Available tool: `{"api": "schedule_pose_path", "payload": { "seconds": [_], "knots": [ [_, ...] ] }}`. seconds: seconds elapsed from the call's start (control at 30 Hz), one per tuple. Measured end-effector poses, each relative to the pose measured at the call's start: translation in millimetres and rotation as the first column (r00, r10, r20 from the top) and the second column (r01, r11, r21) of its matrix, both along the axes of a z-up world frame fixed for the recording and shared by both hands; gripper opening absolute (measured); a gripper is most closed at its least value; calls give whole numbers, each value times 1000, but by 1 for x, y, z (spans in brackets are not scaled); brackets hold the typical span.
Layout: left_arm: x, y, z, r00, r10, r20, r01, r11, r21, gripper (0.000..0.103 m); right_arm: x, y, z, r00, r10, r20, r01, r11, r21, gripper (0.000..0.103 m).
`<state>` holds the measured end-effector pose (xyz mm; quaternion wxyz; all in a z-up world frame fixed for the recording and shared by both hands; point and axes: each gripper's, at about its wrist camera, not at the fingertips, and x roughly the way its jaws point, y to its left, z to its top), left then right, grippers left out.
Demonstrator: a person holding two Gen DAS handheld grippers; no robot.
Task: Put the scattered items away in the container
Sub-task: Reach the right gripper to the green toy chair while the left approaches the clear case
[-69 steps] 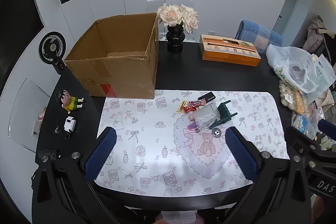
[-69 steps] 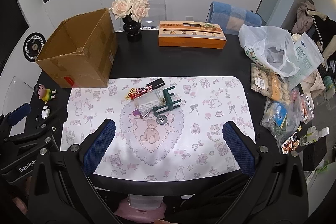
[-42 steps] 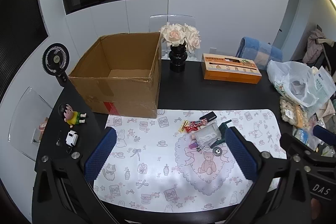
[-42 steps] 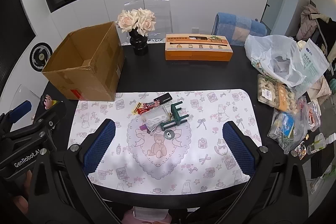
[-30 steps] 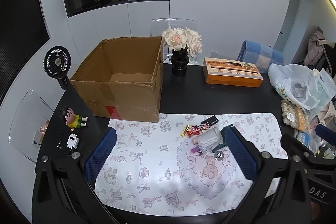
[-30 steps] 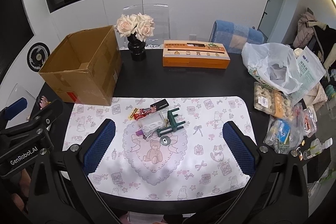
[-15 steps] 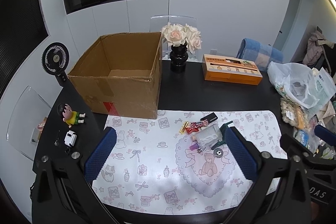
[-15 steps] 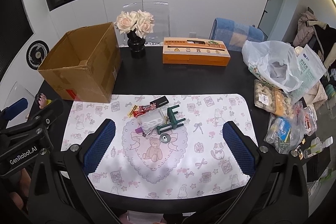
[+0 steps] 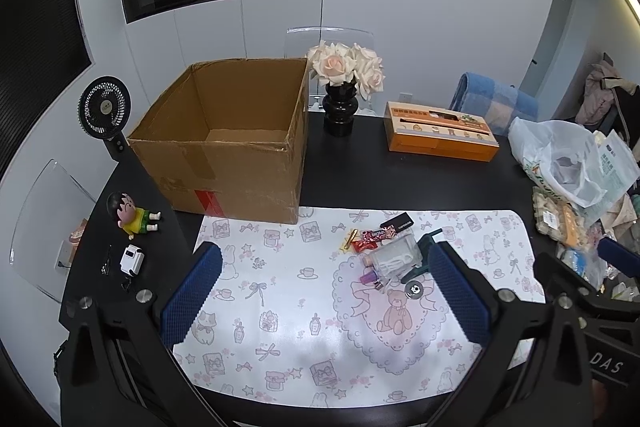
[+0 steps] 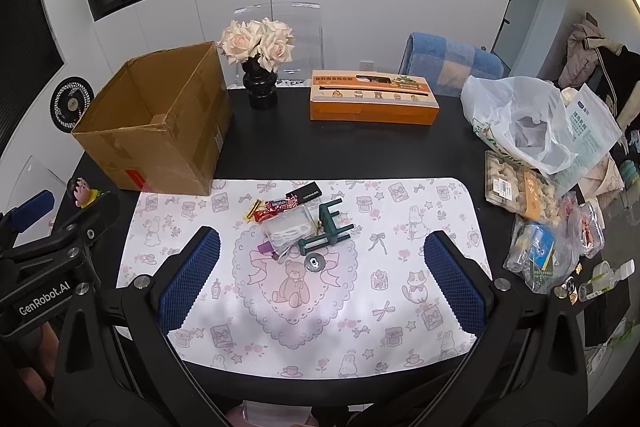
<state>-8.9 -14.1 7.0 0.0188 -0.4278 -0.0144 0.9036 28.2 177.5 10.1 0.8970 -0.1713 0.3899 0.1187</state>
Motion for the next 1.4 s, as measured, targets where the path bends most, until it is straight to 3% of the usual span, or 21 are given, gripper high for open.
{"api": "schedule_pose_path", "payload": {
  "seconds": [0.37, 0.7, 0.87, 1.03, 1.4],
  "knots": [
    [-16, 8, -39, 999, 8, 43, -8, 1000, 1, 103, 27, -10, -40, 998, -32, -60, 35, 999, 34, 103],
    [-50, 36, -137, 992, -39, 122, 46, 997, -55, 103, 87, -31, -120, 995, -27, -97, 24, 999, -31, 103],
    [-58, 50, -172, 987, -67, 143, 80, 993, -85, 103, 115, -43, -159, 988, -47, -147, 43, 999, -33, 103],
    [-72, 55, -205, 983, -64, 170, 77, 995, -67, 103, 138, -48, -201, 967, -66, -245, 61, 998, -28, 91],
    [-90, 47, -239, 982, -52, 180, 55, 998, -12, 103, 150, -31, -226, 957, -60, -283, 51, 998, -38, 85]
  ]
}}
